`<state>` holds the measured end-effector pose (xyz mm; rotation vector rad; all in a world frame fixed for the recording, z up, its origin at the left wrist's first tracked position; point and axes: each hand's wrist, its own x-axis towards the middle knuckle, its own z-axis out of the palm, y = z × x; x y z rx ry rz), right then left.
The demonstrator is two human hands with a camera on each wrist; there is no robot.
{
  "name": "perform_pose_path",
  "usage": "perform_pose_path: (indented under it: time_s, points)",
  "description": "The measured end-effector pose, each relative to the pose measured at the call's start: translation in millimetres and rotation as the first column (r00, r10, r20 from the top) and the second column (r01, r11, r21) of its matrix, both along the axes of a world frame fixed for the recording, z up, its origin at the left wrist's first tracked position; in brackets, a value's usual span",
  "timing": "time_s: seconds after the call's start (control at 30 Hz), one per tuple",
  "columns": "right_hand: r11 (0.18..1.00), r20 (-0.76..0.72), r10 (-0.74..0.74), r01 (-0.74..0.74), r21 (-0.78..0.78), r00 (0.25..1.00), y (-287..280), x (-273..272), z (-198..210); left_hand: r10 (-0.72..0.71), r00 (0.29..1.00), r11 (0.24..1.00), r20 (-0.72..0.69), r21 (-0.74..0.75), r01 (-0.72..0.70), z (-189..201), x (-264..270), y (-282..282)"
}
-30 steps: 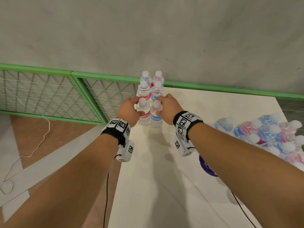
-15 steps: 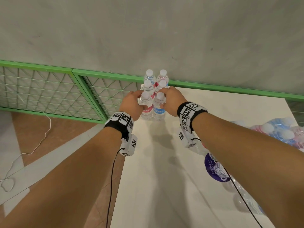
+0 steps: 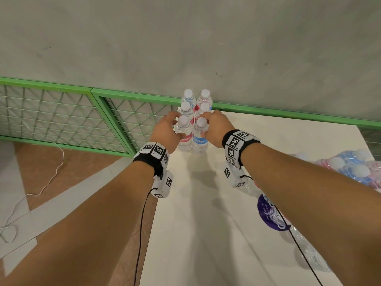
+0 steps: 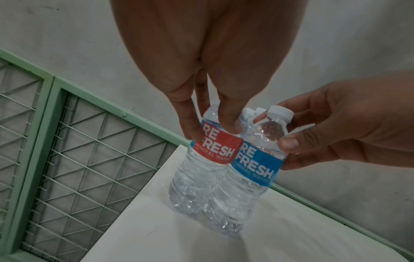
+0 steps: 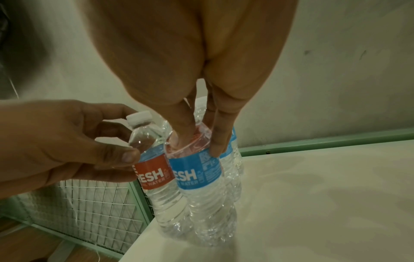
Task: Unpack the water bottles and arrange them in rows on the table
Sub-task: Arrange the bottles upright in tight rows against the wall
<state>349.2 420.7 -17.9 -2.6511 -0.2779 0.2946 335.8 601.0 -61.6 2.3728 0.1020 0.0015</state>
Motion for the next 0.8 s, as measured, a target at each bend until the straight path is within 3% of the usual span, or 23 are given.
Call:
perform_pose_path:
  time_s: [0.37, 0.47, 0.63, 0.8]
  points:
    - [0.999, -0.023, 0.018, -0.019, -0.027, 1.0, -4.9, -2.9, 3.0, -0.052, 0.998, 0.999, -0.04, 0.007, 0.052, 3.7, -13.4, -1.2]
    - [1.0, -0.022, 0.005, -0.005, -0.017, 1.0, -13.4, -11.8, 11.5, 0.003, 1.0, 1.0, -0.023, 0.026, -0.002, 12.6, -25.7, 0.4]
    - [0.997, -0.058, -0.024, 0.028, 0.068, 0.998, -55.2, -51.7, 58.1, 0.094, 0.983, 0.991, 0.155, -0.111, -0.077, 49.1, -63.0, -20.2]
    - [0.996, -0.063, -0.018, 0.024, 0.087, 0.998, -137.1, -128.7, 123.4, -0.024, 0.976, 0.934, 0.216, -0.343, 0.099, 82.4, -121.9, -83.6]
